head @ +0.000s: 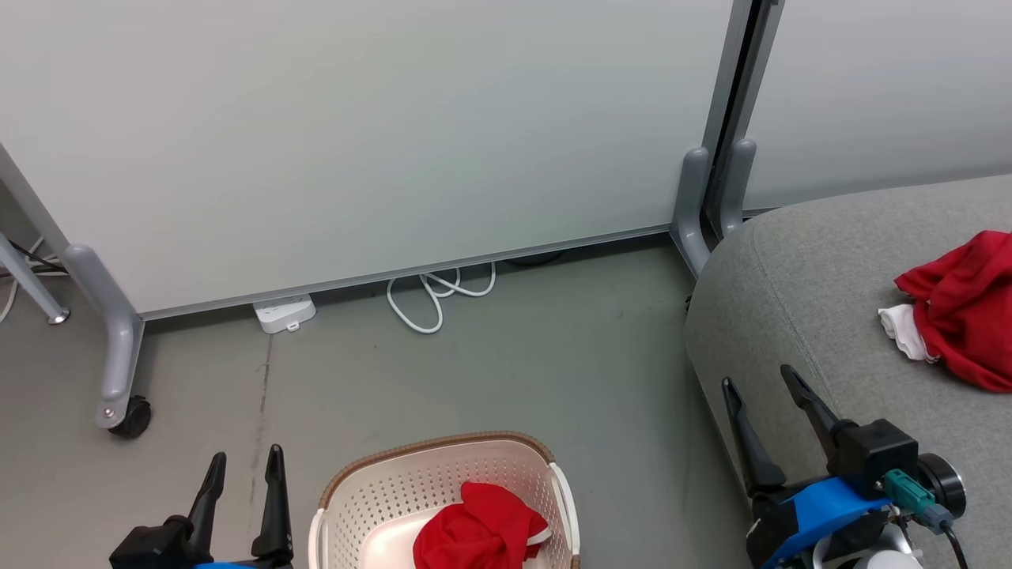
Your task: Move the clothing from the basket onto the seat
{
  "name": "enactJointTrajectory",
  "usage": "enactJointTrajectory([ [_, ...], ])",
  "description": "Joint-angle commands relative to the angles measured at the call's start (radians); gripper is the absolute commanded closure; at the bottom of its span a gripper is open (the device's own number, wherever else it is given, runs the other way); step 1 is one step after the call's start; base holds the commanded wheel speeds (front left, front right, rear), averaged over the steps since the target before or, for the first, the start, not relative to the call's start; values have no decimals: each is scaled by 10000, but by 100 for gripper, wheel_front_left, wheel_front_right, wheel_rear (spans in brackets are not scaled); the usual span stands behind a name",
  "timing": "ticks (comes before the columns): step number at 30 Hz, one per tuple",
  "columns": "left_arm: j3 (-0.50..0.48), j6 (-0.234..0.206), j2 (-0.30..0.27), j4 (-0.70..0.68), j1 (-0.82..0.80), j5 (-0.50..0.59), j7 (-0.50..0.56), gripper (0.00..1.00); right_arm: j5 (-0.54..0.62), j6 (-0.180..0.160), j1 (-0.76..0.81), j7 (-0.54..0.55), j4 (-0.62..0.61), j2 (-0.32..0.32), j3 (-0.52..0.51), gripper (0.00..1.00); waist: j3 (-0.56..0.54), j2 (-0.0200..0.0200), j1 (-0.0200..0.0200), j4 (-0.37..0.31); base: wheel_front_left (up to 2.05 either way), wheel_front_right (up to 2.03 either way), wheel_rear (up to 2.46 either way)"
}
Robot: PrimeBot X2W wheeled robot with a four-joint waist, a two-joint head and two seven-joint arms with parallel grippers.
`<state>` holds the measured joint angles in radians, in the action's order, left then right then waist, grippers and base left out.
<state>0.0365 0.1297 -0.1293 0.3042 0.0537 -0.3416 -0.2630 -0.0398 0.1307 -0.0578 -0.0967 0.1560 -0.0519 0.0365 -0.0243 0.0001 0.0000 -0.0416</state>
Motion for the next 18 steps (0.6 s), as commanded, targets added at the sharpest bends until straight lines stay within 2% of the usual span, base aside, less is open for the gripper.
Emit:
enactJointTrajectory([
  [1,-18,12,-12,0,-166,57,-27,0,-41,1,95,49,3,23,22,0,29,-1,0,-22,0,0,0],
  [11,75,13,-77,64,-236,80,-27,0,-147,1,-175,38,-24,21,255,0,416,-1,0,-325,0,0,0],
  [18,772,13,-525,515,-1261,-17,-28,0,-61,1,-1200,-12,-423,20,735,0,2142,-1,0,-938,0,0,0],
])
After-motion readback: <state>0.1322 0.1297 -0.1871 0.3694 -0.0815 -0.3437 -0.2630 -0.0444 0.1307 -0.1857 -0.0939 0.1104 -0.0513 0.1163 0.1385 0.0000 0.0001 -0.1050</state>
